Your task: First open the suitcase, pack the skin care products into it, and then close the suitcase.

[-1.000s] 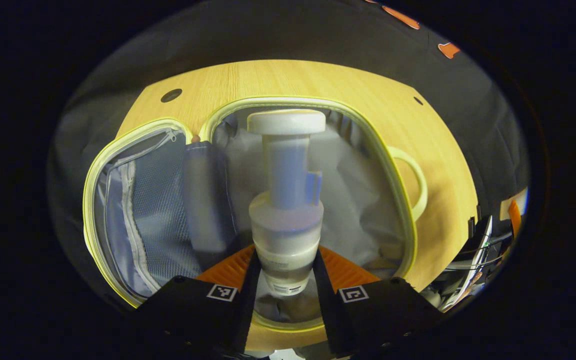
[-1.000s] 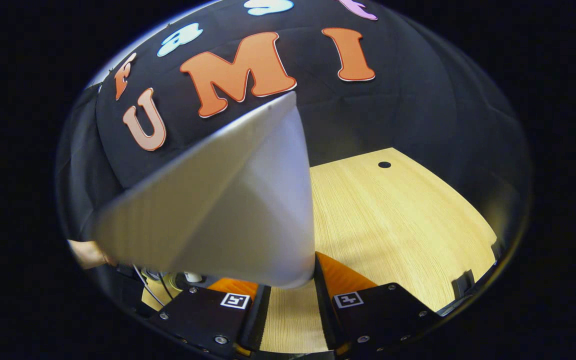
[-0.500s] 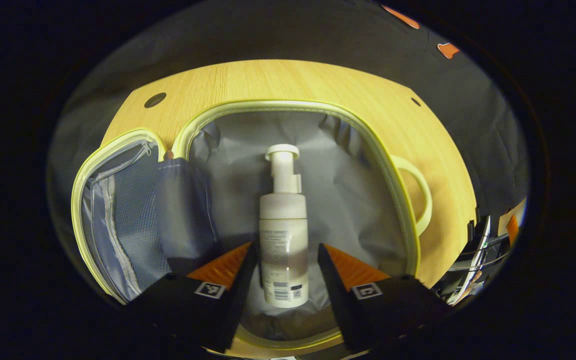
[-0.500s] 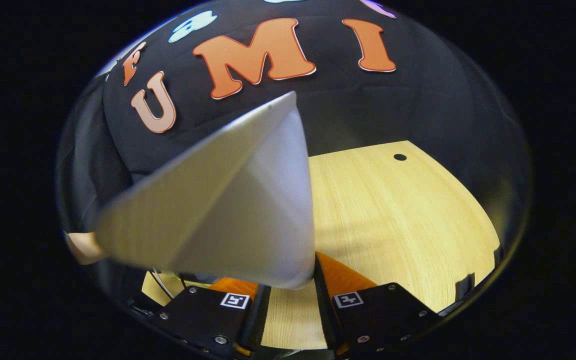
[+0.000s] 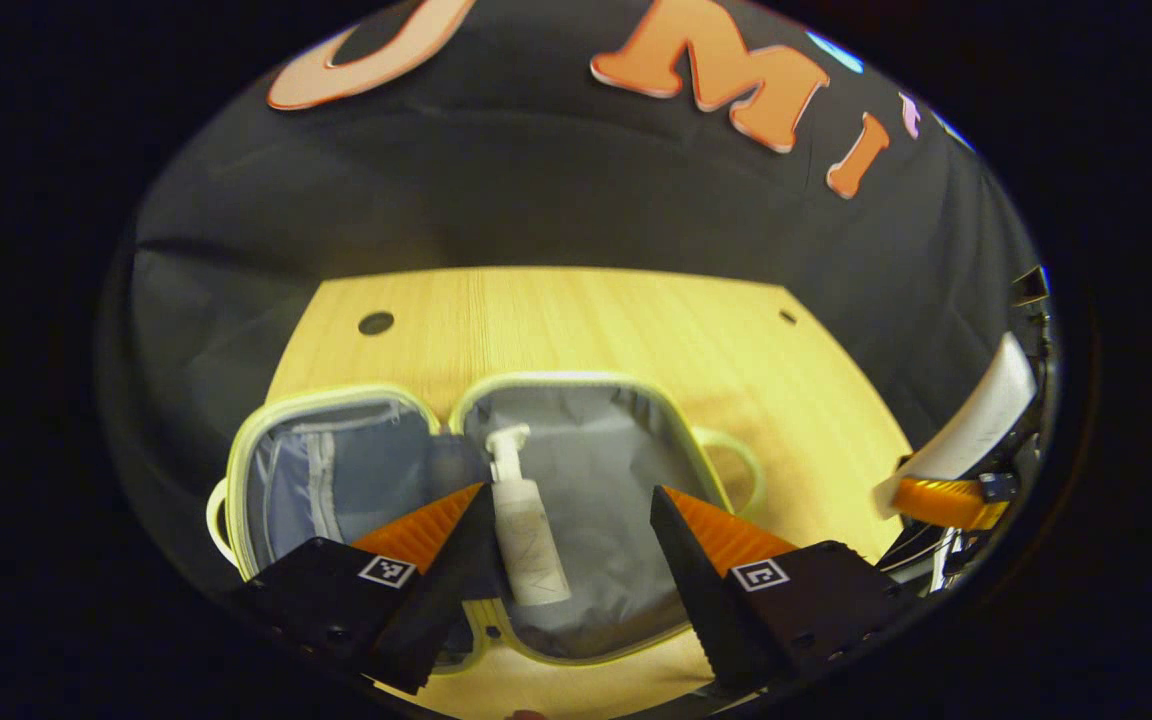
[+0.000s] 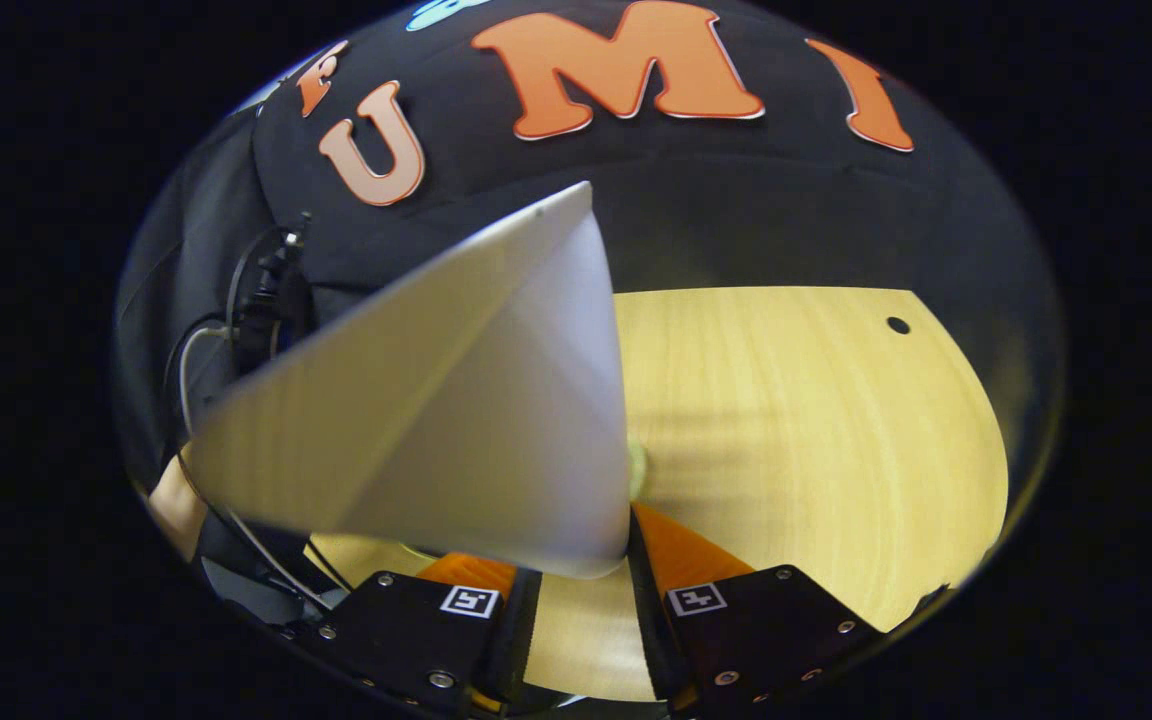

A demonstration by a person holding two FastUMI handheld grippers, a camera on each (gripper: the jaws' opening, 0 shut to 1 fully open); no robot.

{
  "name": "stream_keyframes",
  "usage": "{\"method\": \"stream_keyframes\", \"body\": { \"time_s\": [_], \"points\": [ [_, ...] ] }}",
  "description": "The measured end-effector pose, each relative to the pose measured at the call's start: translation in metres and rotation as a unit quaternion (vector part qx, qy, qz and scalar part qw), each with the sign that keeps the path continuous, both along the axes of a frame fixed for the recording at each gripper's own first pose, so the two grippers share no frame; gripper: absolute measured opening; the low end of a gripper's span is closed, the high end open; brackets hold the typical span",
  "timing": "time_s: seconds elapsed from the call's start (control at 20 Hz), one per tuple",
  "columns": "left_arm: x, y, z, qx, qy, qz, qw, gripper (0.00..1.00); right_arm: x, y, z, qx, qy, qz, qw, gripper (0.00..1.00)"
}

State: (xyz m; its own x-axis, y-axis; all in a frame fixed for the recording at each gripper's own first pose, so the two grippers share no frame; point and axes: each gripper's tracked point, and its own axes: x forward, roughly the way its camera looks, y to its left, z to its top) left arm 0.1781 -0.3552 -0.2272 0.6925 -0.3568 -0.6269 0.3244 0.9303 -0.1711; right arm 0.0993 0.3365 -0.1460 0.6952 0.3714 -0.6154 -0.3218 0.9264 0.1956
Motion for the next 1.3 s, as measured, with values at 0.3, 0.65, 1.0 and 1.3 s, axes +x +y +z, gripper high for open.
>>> {"method": "stream_keyframes", "body": {
  "time_s": [0.3,0.65,1.0,1.3],
  "points": [
    [-0.03,0.122,0.065,0.042,-0.083,0.07,0.993,0.98,0.015,0.064,-0.024,0.021,0.097,0.061,0.993,0.47],
    [-0.075,0.224,0.057,0.075,-0.082,0.145,0.983,0.98,0.031,0.09,-0.1,-0.008,0.209,0.071,0.975,0.47],
    [-0.109,0.267,0.029,0.093,-0.044,0.187,0.977,0.98,0.039,0.104,-0.168,-0.034,0.289,0.015,0.957,0.47],
    [-0.118,0.281,0.017,0.072,-0.028,0.209,0.975,0.98,0.049,0.121,-0.165,-0.025,0.269,0.01,0.963,0.43]
  ]
}}
